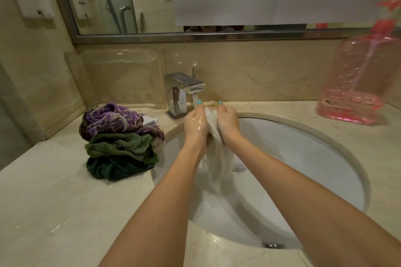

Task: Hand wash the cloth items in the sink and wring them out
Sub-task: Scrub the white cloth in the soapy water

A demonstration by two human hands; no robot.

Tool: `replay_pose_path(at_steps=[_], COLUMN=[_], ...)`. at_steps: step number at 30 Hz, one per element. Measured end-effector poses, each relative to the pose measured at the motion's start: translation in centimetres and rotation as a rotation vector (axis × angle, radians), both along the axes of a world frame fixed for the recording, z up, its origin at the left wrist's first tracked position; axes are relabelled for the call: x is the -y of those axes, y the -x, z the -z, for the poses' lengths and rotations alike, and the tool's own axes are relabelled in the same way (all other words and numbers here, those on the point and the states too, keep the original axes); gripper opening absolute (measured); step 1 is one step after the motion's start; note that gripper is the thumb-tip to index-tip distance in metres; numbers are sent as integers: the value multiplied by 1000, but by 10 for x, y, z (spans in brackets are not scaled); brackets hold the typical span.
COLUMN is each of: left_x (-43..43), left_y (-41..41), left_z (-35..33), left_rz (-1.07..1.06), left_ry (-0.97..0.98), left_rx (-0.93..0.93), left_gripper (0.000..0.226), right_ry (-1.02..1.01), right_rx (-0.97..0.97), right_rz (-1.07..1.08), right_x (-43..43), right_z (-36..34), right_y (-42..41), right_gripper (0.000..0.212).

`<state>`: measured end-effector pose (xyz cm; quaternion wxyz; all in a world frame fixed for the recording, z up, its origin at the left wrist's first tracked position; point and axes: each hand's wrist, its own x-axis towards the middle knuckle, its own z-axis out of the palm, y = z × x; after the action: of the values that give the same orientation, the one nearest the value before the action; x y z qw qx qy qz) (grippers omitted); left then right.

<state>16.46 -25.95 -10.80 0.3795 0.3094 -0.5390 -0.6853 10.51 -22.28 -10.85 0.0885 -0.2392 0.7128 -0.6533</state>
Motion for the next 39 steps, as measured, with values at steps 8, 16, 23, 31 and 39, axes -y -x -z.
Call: replay_pose_path(at_steps=[8,16,23,31,39], left_x=[22,25,2,1,4], left_y=[-12,-17,1,-7,-3], left_z=[-3,-3,-1,2,5], left_rz=[-76,-108,-68,56,81], left_ry=[-54,-54,31,-88,-100], left_rx=[5,39,34,85,133], left_gripper=[33,43,27,27,30], right_ry=[-17,-179,54,73,44], right_rx=[-274,-95,-2,-77,-241], right_rz=[-133,279,-20,29,-110], right_x=[6,-30,-6,8,-8], right_z=[-11,2,-7,-9,-4], right_y=[-35,38,1,-10,-15], right_gripper=[50,48,45,49,52])
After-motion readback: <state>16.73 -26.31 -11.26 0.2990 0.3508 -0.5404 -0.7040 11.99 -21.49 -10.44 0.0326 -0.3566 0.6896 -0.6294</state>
